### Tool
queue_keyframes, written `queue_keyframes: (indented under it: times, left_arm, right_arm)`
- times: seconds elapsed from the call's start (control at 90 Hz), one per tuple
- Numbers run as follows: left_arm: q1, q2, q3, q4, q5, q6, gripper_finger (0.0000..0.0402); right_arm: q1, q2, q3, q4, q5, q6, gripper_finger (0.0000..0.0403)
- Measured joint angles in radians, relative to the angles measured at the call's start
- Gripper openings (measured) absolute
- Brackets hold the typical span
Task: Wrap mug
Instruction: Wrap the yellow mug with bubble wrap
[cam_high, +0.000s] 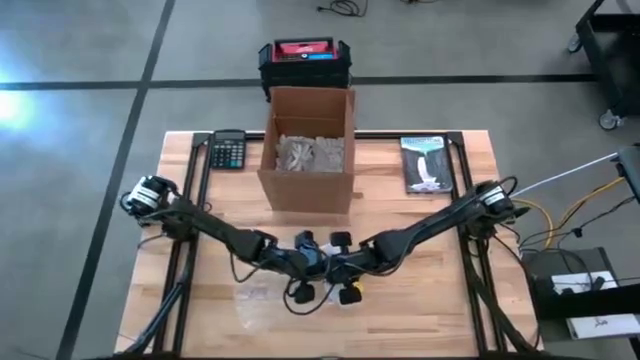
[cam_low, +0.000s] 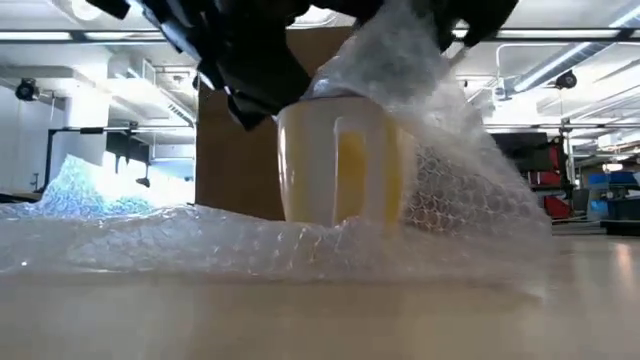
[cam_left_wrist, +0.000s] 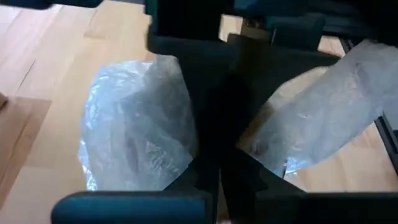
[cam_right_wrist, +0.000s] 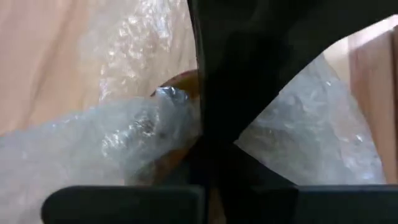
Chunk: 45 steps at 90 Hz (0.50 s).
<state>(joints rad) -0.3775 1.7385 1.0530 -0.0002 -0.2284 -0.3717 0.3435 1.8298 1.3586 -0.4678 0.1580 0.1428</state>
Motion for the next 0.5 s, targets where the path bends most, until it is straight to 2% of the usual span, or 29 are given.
queue_keyframes:
  times: [0.244, 0.389, 0.5]
  left_arm:
    - [0.001, 0.0, -0.002, 0.008, 0.007, 0.004, 0.0]
    - [0.0, -0.001, -0.003, 0.018, 0.015, 0.023, 0.0]
    - [-0.001, -0.001, -0.006, 0.009, 0.019, 0.027, 0.0]
  right_arm:
    - [0.021, -0.115, 0.015, -0.149, -0.021, 0.068, 0.0002]
    - [0.052, -0.117, 0.015, -0.108, -0.05, 0.051, 0.0002]
    - [0.069, -0.072, 0.015, -0.048, -0.042, 0.029, 0.0002]
